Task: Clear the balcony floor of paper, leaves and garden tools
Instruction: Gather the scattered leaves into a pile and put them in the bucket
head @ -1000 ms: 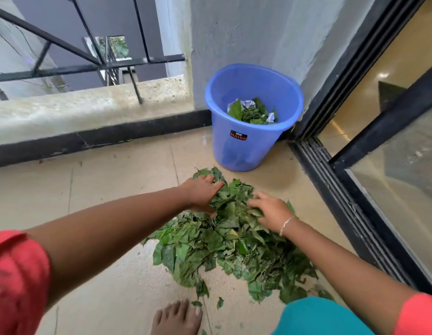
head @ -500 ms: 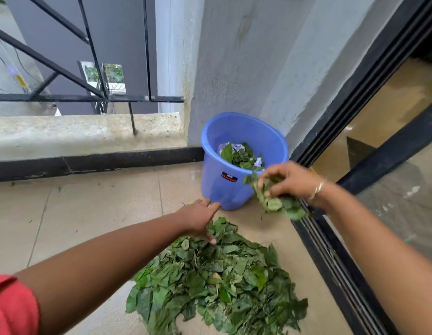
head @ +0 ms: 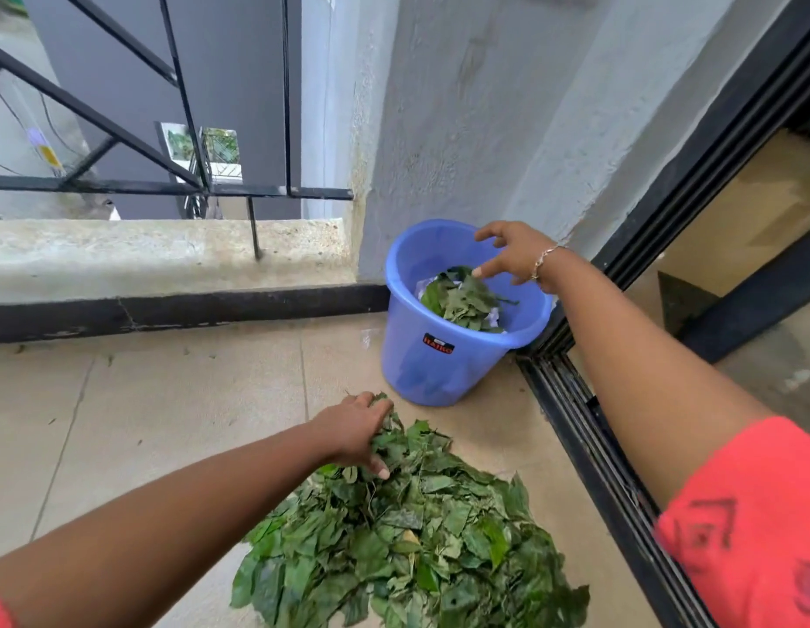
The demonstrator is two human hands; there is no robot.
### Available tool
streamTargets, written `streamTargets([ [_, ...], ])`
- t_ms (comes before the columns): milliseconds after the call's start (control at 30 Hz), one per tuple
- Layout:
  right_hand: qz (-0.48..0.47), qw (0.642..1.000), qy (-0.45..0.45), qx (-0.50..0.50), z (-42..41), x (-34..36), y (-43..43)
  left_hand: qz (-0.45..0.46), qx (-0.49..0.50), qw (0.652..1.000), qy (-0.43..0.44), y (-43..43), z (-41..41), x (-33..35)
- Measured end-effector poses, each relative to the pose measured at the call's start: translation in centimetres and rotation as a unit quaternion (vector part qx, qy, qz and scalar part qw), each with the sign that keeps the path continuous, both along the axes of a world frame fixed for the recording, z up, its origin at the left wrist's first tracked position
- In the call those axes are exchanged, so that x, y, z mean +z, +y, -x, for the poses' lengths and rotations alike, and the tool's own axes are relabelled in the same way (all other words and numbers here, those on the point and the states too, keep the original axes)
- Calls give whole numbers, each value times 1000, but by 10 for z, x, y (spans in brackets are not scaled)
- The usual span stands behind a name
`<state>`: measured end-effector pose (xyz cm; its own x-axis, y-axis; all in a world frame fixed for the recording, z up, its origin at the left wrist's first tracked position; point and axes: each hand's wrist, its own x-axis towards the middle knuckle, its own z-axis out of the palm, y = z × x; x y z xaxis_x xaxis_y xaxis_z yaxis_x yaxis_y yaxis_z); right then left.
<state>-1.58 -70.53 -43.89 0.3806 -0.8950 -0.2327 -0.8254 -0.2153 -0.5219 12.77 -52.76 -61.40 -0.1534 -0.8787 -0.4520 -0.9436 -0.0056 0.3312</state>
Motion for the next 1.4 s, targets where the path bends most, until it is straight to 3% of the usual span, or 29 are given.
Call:
streamTargets([
  [100,98,991,-82,41,5,-10,41,-15,22,1000,-15,14,-8,-7],
  [200,53,981,-140,122,9,-49,104,-35,80,996,-34,35,-15,-19],
  [233,18,982,-117,146,9,-71,120,-46,100,993,-38,43,-15,-26],
  [300,-35,980,20,197,10,-123,141,-72,127,988,-39,58,-11,-39],
  [400,-81,940,230,239,16,-189,152,-104,122,986,-46,75,0,-54],
  [567,-155,913,290,241,21,-225,166,-114,67,987,-92,96,17,-71],
  [667,-120,894,334,273,19,-234,187,-103,48,986,-124,103,20,-75],
  [800,-25,918,290,268,24,-232,196,-43,35,992,-113,103,14,-75],
  [900,-5,946,222,238,30,-233,190,-12,48,996,-76,99,13,-73],
  [1100,-125,974,137,129,32,-199,162,28,107,994,17,75,14,-55],
  [1400,-266,963,7,49,61,-123,135,45,145,985,85,53,15,-35],
])
